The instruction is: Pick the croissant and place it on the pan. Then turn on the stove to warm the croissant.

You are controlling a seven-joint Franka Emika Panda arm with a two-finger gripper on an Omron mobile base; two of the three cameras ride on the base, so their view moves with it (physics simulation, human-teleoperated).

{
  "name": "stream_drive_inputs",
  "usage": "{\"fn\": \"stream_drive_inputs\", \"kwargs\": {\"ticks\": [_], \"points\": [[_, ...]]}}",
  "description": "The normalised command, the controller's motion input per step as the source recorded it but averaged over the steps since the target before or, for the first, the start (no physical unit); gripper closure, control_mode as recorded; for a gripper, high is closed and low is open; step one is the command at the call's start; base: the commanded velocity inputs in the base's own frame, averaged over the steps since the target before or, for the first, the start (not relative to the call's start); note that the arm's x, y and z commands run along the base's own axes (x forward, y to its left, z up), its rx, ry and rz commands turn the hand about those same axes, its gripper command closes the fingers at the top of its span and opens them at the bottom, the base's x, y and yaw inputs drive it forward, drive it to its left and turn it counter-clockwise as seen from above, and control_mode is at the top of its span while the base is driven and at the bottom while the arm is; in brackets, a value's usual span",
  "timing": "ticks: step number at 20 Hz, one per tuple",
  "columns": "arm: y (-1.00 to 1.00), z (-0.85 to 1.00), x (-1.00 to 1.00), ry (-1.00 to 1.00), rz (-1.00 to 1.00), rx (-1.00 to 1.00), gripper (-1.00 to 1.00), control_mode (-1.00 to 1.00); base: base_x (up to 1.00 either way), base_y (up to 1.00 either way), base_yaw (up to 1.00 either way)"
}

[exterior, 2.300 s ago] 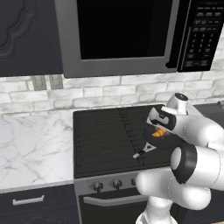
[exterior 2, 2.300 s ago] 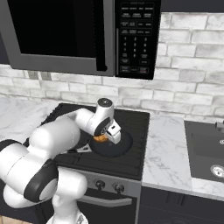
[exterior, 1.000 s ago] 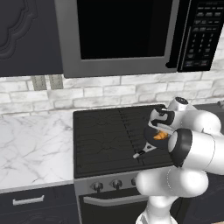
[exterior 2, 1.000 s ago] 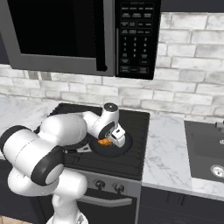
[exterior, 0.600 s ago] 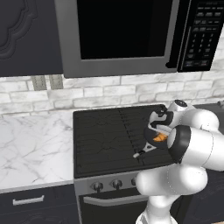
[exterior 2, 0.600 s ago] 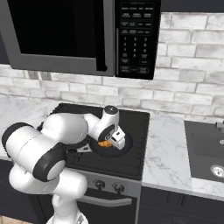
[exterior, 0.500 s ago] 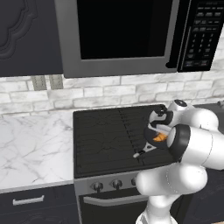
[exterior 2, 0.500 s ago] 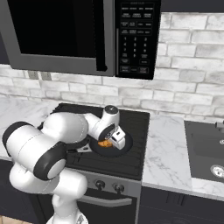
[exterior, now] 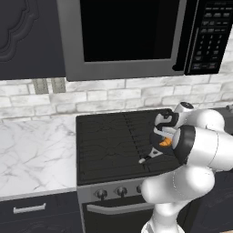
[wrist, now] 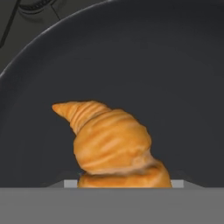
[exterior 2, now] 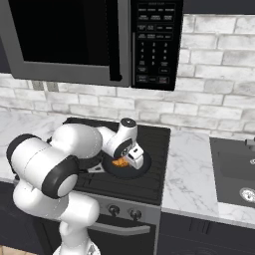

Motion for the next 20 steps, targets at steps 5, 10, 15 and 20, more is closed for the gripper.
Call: {"fn": "stream_drive_inputs", "kwargs": {"ticks": [5, 10, 15, 20], "points": [[-0.03, 0.04, 0.00, 0.00, 0.00, 0.00, -1.00, -1.00, 0.00, 0.00, 0.00], [-0.04, 0.22, -0.07, -0.01, 0.00, 0.00, -1.00, -1.00, 0.00, 0.00, 0.00], [-0.02, 0.28, -0.14, -0.04, 0.00, 0.00, -1.00, -1.00, 0.00, 0.00, 0.00], [-0.01, 0.31, -0.21, -0.04, 0.00, 0.00, -1.00, -1.00, 0.00, 0.00, 0.00]]}}
